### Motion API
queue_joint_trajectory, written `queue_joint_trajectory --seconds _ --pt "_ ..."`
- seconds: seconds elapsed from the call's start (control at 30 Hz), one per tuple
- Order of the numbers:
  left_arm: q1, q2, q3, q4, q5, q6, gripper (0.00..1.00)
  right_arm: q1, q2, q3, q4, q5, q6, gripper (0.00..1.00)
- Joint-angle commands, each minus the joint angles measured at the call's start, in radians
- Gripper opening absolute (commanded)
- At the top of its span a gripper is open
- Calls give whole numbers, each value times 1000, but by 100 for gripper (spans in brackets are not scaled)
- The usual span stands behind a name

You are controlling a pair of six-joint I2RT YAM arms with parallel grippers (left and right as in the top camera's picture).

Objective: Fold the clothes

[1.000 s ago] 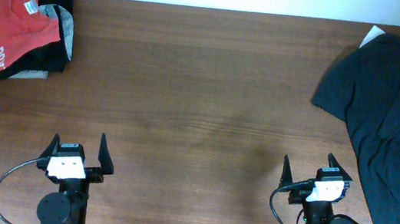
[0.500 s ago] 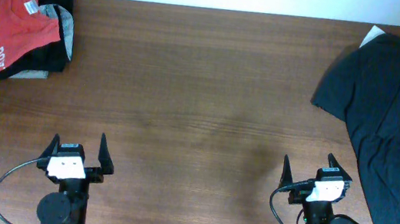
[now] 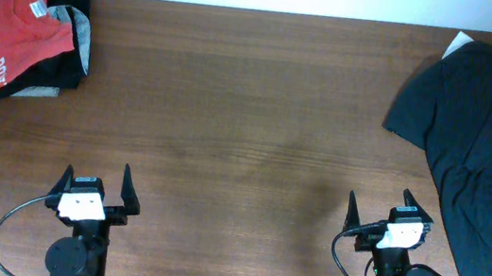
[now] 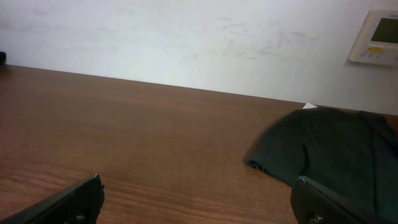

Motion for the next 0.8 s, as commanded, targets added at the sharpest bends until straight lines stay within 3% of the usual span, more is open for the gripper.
queue_joint_trajectory --seconds 0.0,0.13,0.23,0.43,0.6,0.7,0.77 --pt "3 -8 -6 -1 14 19 99 6 -8 -5 -5 8 -7 99" --pt "3 -8 -6 -1 14 19 99 6 -8 -5 -3 2 -6 99" --pt "3 -8 -6 0 14 19 99 6 -8 -5 39 -391 -7 99" --pt "3 -8 -6 0 14 19 99 6 -8 -5 175 -573 -7 99" --pt "3 -8 -6 0 14 19 99 5 -8 9 222 -569 27 99" --pt "3 -8 -6 -1 14 19 99 5 16 106 217 -295 26 99" --pt "3 -8 -6 -1 14 19 99 5 139 198 217 -121 16 99"
